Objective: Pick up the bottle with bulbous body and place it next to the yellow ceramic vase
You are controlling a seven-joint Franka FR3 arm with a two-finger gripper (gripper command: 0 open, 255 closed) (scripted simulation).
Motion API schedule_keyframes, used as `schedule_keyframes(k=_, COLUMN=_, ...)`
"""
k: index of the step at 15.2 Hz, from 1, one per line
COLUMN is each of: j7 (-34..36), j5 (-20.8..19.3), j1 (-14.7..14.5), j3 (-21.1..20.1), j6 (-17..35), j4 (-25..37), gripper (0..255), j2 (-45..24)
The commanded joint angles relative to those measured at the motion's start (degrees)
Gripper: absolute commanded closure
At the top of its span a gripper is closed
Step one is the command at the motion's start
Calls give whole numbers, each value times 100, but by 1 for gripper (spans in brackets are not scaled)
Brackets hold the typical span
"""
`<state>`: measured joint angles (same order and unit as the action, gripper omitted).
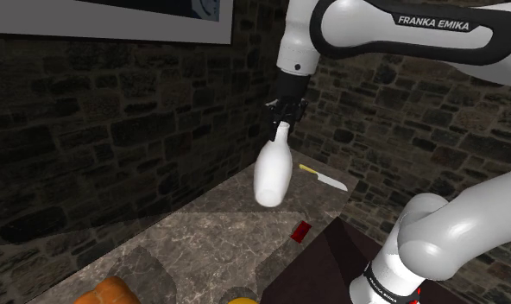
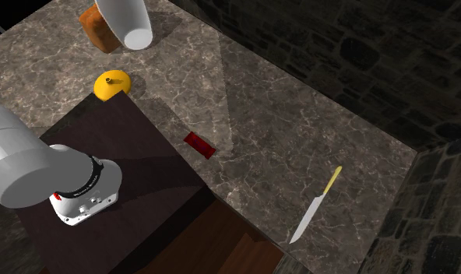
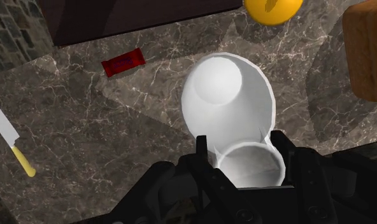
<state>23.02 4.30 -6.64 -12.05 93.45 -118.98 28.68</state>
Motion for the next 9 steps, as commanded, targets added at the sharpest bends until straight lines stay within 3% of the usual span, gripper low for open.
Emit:
schedule_keyframes(k=1, j7=78, j5=31, j1=-27, j3=-65, j6=136, j4=-144, gripper=255, j2=13)
schedule_keyframes(k=9, j7=71, j5=71, j1=-52, j3=-100, j6=737, j4=-832, gripper=255, j2=102)
